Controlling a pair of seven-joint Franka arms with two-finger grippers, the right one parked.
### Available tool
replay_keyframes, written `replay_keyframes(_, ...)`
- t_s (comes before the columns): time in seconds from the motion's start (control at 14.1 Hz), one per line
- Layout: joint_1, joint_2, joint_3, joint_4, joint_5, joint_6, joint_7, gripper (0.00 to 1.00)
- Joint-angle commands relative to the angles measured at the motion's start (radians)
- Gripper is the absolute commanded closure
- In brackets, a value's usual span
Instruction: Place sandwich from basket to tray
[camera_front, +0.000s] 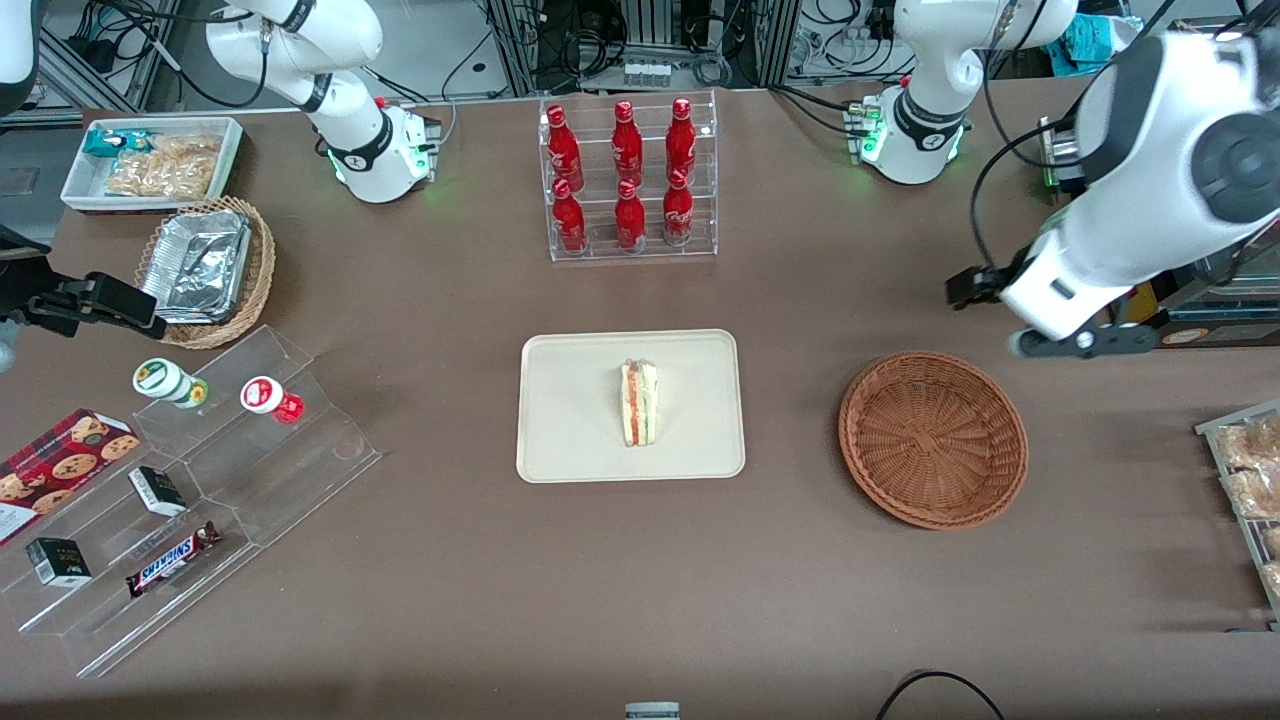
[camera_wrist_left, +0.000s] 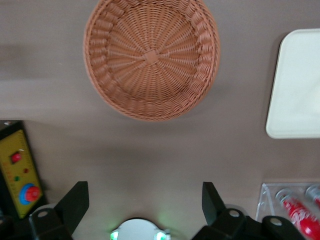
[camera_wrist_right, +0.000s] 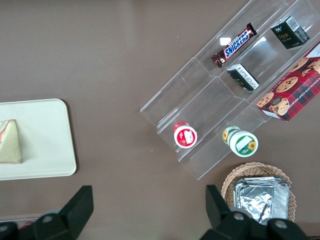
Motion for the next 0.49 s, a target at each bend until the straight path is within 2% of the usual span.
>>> replay_keyframes(0.0, 0.076, -0.068, -0.012, -0.005, 0.0, -0.016, 0.125, 0.0)
replay_keyframes(0.21, 0.077, -0.067, 0.02, 0.038, 0.029, -0.005, 0.13, 0.0)
replay_keyframes(0.42, 0.066, -0.051, 0.077, 0.083, 0.0, -0.004, 0.127, 0.0)
